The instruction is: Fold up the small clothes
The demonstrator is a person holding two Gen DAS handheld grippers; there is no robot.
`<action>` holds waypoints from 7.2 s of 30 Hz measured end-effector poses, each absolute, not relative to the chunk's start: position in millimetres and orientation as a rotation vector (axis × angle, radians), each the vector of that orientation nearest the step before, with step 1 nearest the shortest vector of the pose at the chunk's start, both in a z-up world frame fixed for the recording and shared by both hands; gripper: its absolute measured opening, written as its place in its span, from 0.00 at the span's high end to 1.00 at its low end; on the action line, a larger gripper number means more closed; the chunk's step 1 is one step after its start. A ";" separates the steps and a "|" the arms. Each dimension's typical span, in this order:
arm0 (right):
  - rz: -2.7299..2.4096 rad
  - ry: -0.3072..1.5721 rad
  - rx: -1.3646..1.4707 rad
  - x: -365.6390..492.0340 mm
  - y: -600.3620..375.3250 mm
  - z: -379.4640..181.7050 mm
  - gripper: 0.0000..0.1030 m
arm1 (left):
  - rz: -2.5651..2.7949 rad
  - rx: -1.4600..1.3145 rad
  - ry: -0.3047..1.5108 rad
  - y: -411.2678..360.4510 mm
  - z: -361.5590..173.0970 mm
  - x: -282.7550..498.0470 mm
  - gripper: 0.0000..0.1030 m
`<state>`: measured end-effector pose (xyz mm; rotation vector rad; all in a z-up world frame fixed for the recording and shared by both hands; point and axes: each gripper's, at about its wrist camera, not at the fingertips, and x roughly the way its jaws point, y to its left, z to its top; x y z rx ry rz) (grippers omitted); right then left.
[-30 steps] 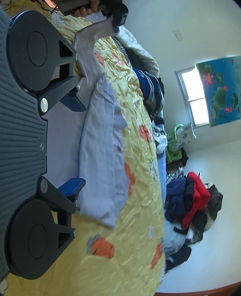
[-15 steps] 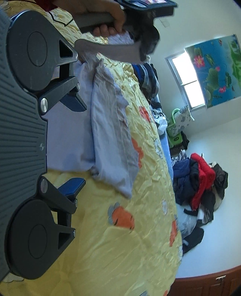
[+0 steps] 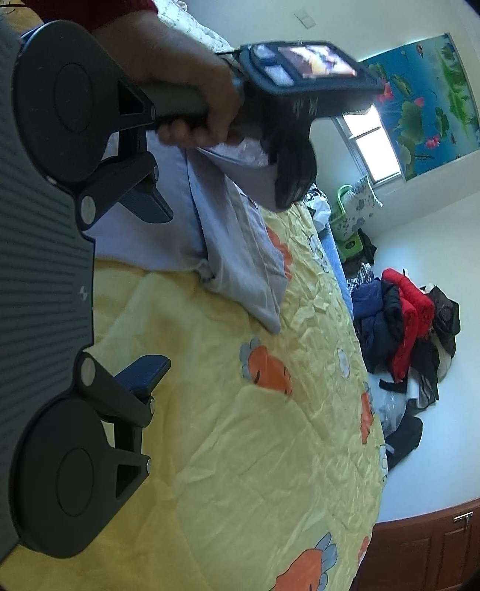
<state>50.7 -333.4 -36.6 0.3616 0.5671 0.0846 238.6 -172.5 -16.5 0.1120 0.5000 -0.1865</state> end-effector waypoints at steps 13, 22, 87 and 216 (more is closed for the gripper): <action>0.052 0.567 0.402 45.5 -347.7 -42.8 0.21 | -0.241 0.193 0.640 -203.6 -35.3 248.2 0.69; 0.013 0.574 0.392 41.2 -353.4 -42.3 0.21 | -0.363 0.318 0.493 -239.6 -15.1 216.3 0.05; 0.120 0.654 0.262 70.6 -280.4 -31.7 0.12 | -0.082 0.170 0.662 20.4 -32.8 110.4 0.01; 0.544 0.797 0.324 -87.2 -265.0 -44.1 0.38 | -0.397 0.128 0.842 49.5 -52.8 -59.1 0.60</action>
